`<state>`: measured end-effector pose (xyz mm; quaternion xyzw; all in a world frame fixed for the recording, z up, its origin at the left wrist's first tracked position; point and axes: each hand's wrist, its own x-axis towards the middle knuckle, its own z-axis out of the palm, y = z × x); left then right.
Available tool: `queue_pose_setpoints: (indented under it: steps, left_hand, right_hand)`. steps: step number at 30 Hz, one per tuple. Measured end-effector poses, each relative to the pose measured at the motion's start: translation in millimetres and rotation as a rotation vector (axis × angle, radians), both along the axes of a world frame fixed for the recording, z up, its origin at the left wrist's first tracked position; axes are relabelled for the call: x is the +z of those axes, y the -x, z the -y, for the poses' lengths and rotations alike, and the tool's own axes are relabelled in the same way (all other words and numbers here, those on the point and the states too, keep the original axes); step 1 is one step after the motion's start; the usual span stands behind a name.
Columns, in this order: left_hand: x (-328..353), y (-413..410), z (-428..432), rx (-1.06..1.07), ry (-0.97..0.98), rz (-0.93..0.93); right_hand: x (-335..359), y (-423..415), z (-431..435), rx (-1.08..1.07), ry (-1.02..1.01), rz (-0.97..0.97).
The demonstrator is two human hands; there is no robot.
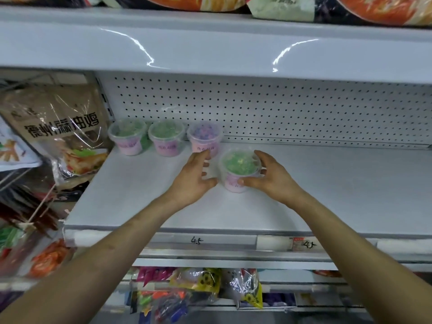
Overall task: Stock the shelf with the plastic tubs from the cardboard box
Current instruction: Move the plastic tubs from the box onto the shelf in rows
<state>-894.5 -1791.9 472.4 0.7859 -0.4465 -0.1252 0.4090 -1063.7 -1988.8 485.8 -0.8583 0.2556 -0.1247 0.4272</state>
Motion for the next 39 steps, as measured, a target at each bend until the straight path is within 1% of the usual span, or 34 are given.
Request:
queue_pose_setpoints:
  steps: [2, 5, 6, 8, 12, 17, 21, 26, 31, 39]
  left_hand:
    - [7, -9, -1, 0.028, -0.03, 0.163]
    - [15, -25, 4, 0.081, -0.099, 0.482]
    - [16, -32, 8, 0.096, -0.11, 0.555]
    - [17, -43, 17, 0.131, -0.138, 0.622]
    - [15, -60, 30, 0.136, -0.172, 0.628]
    - [15, -72, 33, 0.133, -0.115, 0.652]
    - [17, -83, 32, 0.112, -0.101, 0.696]
    - [26, -85, 37, 0.056, -0.112, 0.678]
    - [25, -85, 36, 0.051, -0.136, 0.661]
    - [27, -85, 40, 0.035, -0.126, 0.622]
  right_hand:
    - [0, -3, 9, -0.017, -0.025, 0.016]
    - [0, -12, 20, -0.024, -0.032, 0.059]
    - [2, -15, 22, -0.019, -0.025, 0.068]
    - [3, -21, 28, -0.021, -0.02, 0.07]
    - [-3, -32, 36, -0.045, -0.009, 0.071]
    - [-2, -41, 44, -0.072, -0.012, 0.104]
    - [-2, -51, 47, -0.093, -0.008, 0.082]
    - [8, -65, 53, -0.114, -0.011, 0.071]
    - [4, -64, 51, -0.135, 0.022, 0.036]
    - [4, -73, 47, -0.284, 0.089, -0.002]
